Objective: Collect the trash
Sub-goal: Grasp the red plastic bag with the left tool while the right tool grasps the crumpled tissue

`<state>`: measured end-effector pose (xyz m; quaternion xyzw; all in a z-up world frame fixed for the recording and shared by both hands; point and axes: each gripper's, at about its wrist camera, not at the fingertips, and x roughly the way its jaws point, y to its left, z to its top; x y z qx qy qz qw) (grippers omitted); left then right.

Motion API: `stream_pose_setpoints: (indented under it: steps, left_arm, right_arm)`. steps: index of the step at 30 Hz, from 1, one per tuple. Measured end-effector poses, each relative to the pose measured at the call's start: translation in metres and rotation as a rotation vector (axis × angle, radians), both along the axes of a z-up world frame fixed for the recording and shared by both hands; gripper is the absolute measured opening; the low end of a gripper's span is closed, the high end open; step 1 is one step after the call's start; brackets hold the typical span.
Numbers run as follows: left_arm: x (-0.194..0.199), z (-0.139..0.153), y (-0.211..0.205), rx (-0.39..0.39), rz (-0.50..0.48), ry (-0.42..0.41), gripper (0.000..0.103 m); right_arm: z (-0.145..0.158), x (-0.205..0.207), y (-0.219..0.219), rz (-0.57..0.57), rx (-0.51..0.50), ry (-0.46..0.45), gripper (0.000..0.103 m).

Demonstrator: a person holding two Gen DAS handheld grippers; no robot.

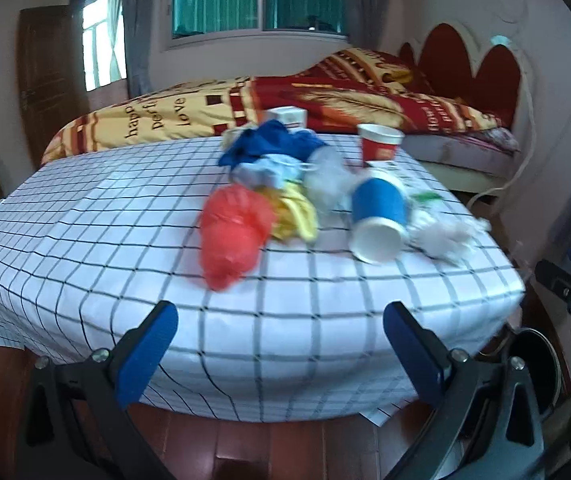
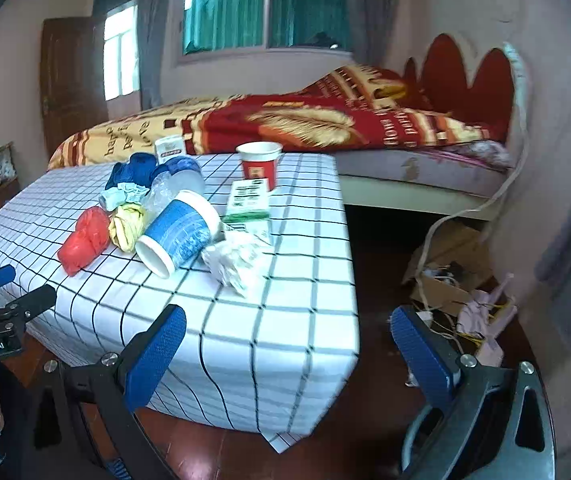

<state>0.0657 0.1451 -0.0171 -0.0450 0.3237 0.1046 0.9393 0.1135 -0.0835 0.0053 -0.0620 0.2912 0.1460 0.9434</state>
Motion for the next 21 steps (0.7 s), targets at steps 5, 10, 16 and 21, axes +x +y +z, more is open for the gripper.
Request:
stream_pose_setpoints:
  steps: [5, 10, 16, 21]
  left_arm:
    - [0.03, -0.011, 0.03, -0.026, 0.04, 0.004, 0.092]
    - [0.056, -0.024, 0.047, -0.061, 0.056, 0.031, 0.082]
    - [0.07, -0.033, 0.052, -0.077, 0.046, 0.052, 0.065]
    - [0.07, -0.034, 0.053, -0.08, 0.039, 0.051, 0.04]
  right_arm:
    - [-0.015, 0.033, 0.03, 0.06, -0.042, 0.023, 0.096]
    - [-0.035, 0.061, 0.043, 0.086, -0.055, 0.079, 0.083]
    - [-0.044, 0.079, 0.051, 0.128, -0.043, 0.099, 0.07]
    - [-0.048, 0.081, 0.054, 0.169, -0.017, 0.123, 0.043]
